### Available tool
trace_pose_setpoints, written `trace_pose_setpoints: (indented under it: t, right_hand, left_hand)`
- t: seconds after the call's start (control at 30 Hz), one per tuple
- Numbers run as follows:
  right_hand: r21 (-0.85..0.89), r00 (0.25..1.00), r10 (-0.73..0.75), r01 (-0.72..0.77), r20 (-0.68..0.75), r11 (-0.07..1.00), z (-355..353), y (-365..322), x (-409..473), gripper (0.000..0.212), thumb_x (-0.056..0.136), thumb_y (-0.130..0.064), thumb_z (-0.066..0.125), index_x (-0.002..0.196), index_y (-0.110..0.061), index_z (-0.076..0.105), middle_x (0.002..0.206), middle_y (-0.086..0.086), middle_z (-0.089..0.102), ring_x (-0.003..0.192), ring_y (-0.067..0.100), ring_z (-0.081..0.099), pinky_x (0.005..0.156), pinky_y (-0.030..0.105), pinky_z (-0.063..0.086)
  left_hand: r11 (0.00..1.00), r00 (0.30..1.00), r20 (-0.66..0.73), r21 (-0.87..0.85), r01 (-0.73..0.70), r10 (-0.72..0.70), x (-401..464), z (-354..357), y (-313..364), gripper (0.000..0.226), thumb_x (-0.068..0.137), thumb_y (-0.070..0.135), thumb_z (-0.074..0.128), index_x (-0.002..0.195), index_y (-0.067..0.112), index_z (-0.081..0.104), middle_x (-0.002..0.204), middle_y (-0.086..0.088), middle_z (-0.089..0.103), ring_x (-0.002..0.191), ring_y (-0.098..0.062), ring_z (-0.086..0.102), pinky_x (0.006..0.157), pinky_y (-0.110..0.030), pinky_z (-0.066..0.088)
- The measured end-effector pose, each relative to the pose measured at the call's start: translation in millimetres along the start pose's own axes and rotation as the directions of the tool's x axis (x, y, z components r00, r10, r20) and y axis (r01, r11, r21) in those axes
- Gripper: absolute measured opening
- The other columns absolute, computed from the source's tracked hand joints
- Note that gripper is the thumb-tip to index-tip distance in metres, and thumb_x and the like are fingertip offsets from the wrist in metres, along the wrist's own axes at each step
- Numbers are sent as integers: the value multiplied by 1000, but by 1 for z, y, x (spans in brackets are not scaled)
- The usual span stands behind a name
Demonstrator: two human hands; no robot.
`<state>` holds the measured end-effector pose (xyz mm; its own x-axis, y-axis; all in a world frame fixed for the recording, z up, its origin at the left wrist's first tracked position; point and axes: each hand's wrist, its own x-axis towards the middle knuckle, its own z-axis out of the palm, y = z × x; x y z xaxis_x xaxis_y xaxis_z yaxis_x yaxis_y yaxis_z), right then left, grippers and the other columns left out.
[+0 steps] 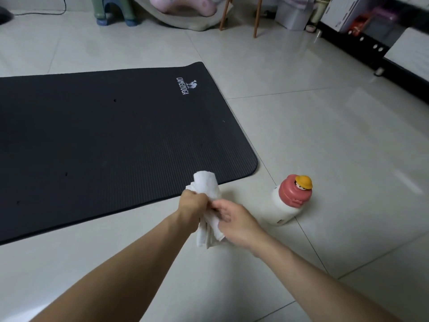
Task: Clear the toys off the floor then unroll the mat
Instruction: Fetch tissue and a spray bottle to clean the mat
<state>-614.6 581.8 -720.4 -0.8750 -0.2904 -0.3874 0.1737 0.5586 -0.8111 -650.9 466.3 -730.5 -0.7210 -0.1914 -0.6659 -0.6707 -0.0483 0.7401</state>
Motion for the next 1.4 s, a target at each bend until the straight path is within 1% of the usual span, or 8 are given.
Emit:
trace_pose_setpoints:
  t: [0.1,0.2,0.3,0.67,0.77,0.87,1.17,1.4]
  right_hand:
    - [-183,943,-112,55,-313,982,-22,5,-3,45,79,2,47,114,-22,63,126,-3,60,119,11,51,105,28,34]
    - [-471,727,-328,7,-604,882,-54,16,-7,39,76,3,57,110,-14,64,138,4,49,137,20,33,116,48,8]
    - [-411,648,-213,-169,-732,896,-82,35,-11,51,77,-6,63,126,-17,52,152,6,26,144,22,14,114,47,-2]
    - [214,783,182,-64,-594,975,-114,108,-4,101,69,-17,80,144,-35,14,137,-6,41,103,6,54,86,21,40]
    - [259,763,222,-74,-606,963,-111,112,4,97,65,-23,82,140,-35,23,122,-15,43,91,-2,56,72,7,42]
    - [200,709,195,-77,-678,977,-112,112,11,78,62,-26,83,125,-33,39,113,-14,49,98,13,54,80,25,40]
    - [150,673,151,-60,-724,987,-102,101,23,71,64,-25,82,124,-25,44,110,-10,52,94,15,54,75,19,42]
    - [115,701,126,-62,-702,991,-94,91,32,72,64,-27,82,124,-25,43,109,-10,52,93,15,54,81,27,42]
  left_hand:
    - [1000,996,-84,0,21,-21,8,3,-3,15,93,2,37,108,5,38,90,-9,49,97,-28,51,91,-47,48]
    - [993,992,-73,59,-97,101,15,18,-9,17,91,-2,33,91,14,30,81,-1,39,87,-21,42,76,-36,47]
    - [936,961,23,222,-275,277,21,35,-20,25,84,-8,33,81,15,42,76,-1,44,78,-19,42,63,-26,38]
    - [912,987,106,381,-151,119,50,65,-58,27,87,-1,36,97,14,55,111,-6,53,97,-20,49,91,-33,46]
    - [504,976,166,836,-216,143,53,60,-70,51,82,19,59,128,21,37,146,-12,17,132,-32,26,102,-37,38]
    - [114,940,301,940,-321,160,54,50,-79,93,79,42,65,146,22,4,152,-10,-29,142,-33,-20,116,-46,6]
    - [346,923,364,856,-384,125,55,56,-89,118,76,32,70,143,12,-24,150,1,-36,143,-19,17,98,-30,41]
    - [446,936,311,823,-351,163,71,79,-84,120,76,35,71,142,6,-25,148,-1,-38,145,-19,12,104,-33,39]
